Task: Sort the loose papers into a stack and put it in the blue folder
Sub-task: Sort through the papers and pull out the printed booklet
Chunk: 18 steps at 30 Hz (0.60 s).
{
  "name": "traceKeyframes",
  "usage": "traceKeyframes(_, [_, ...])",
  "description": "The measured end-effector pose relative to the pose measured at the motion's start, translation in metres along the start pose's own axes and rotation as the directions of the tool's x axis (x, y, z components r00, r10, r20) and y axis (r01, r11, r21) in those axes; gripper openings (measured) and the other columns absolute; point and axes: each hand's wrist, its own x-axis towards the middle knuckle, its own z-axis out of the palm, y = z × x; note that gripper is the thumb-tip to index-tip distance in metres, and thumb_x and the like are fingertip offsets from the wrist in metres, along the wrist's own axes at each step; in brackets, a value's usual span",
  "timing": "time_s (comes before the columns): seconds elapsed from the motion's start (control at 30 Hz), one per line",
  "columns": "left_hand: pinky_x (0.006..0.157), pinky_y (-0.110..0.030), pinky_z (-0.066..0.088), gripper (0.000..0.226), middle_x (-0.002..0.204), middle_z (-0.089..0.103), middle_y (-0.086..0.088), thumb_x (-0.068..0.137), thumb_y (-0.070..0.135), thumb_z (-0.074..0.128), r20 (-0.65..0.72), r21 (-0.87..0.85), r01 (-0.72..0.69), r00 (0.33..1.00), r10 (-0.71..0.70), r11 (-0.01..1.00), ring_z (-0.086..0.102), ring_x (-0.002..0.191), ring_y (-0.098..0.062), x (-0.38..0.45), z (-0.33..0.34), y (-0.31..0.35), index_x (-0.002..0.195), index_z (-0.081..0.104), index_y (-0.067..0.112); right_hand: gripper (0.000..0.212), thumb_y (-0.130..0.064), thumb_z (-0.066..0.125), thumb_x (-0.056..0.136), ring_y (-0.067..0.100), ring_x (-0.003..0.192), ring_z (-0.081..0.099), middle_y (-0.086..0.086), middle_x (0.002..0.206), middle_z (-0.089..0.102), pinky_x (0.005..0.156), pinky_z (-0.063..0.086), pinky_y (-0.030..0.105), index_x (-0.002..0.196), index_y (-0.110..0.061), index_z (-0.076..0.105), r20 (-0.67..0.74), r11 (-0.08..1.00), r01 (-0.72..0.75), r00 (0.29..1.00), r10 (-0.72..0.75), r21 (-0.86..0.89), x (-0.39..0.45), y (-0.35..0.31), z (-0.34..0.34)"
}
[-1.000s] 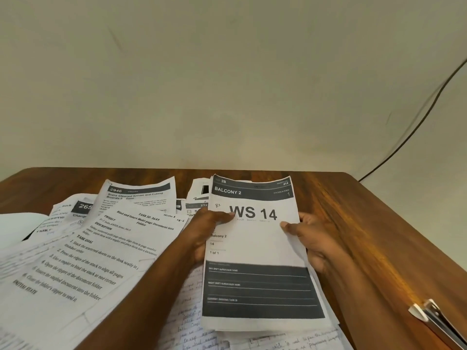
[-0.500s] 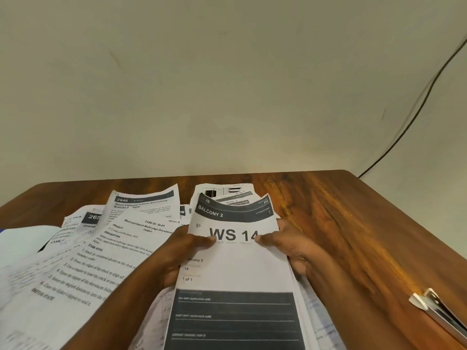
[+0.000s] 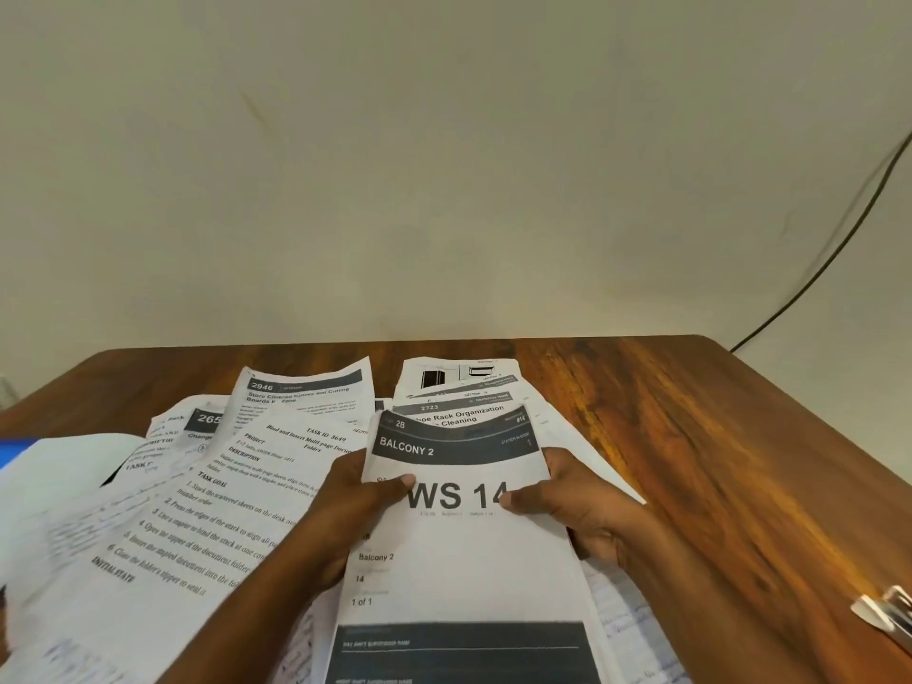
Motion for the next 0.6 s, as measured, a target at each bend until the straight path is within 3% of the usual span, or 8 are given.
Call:
traceKeyframes(0.07, [0.081, -0.045, 0.063, 0.016, 0.101, 0.082, -0.009, 0.100, 0.005, 0.067, -0.013, 0.001, 0.003, 1.000, -0.003, 1.000, 0.080, 0.089, -0.030, 0.001, -0.001, -0.001, 0.113, 0.072, 0.012, 0.023, -0.015, 0.074, 0.096, 0.029, 0.105, 0.077, 0.005, 0.114, 0.080, 0.096, 0.060, 0.047, 0.119, -0.015, 0.073, -0.084, 0.997, 0.074, 0.994, -0.074, 0.002, -0.001, -0.007, 0.001])
traceKeyframes(0.13, [0.089, -0.054, 0.062, 0.017, 0.101, 0.082, -0.009, 0.099, 0.003, 0.067, -0.009, -0.001, 0.007, 1.000, -0.007, 1.000, 0.080, 0.090, -0.032, 0.001, -0.003, -0.001, 0.113, 0.073, 0.011, 0.016, -0.027, 0.071, 0.098, 0.031, 0.095, 0.079, 0.004, 0.101, 0.082, 0.084, 0.064, 0.043, 0.103, -0.013, 0.077, -0.271, 0.980, 0.188, 0.942, -0.198, -0.064, 0.004, -0.008, -0.005])
traceKeyframes(0.2, [0.093, -0.058, 0.060, 0.019, 0.102, 0.082, -0.009, 0.099, 0.002, 0.067, -0.002, 0.008, 0.012, 1.000, -0.012, 1.000, 0.079, 0.092, -0.033, 0.002, -0.004, -0.003, 0.113, 0.074, 0.012, 0.015, -0.026, 0.070, 0.099, 0.030, 0.091, 0.078, 0.001, 0.092, 0.081, 0.080, 0.062, 0.046, 0.091, -0.016, 0.078, -0.390, 0.933, 0.281, 0.851, -0.351, -0.226, 0.010, -0.004, -0.015])
traceKeyframes(0.3, [0.094, -0.058, 0.060, 0.018, 0.102, 0.082, -0.007, 0.099, 0.004, 0.068, 0.000, 0.031, 0.006, 1.000, -0.006, 1.000, 0.080, 0.092, -0.031, 0.003, -0.004, -0.004, 0.114, 0.073, 0.013, 0.006, -0.019, 0.074, 0.096, 0.012, 0.092, 0.074, -0.011, 0.093, 0.079, 0.084, 0.061, 0.034, 0.092, -0.023, 0.077, -0.387, 0.841, 0.255, 0.799, -0.461, -0.477, 0.021, 0.012, -0.027])
traceKeyframes(0.4, [0.092, -0.057, 0.061, 0.018, 0.102, 0.082, -0.006, 0.100, 0.005, 0.068, 0.000, 0.046, -0.007, 1.000, 0.007, 0.999, 0.080, 0.092, -0.031, 0.003, -0.004, -0.005, 0.115, 0.072, 0.013, 0.013, -0.017, 0.080, 0.092, 0.018, 0.095, 0.070, -0.008, 0.099, 0.073, 0.083, 0.060, 0.039, 0.098, -0.024, 0.071, -0.446, 0.822, 0.135, 0.786, -0.429, -0.553, 0.028, 0.021, -0.032])
traceKeyframes(0.6, [0.091, -0.055, 0.062, 0.016, 0.099, 0.082, -0.003, 0.099, 0.006, 0.068, -0.017, 0.070, -0.021, 1.000, 0.022, 0.997, 0.080, 0.089, -0.028, 0.005, -0.004, -0.007, 0.111, 0.072, 0.017, 0.024, -0.011, 0.083, 0.088, 0.022, 0.084, 0.067, -0.002, 0.094, 0.068, 0.069, 0.052, 0.029, 0.100, -0.022, 0.067, -0.470, 0.856, 0.082, 0.807, -0.358, -0.511, 0.032, 0.020, -0.030])
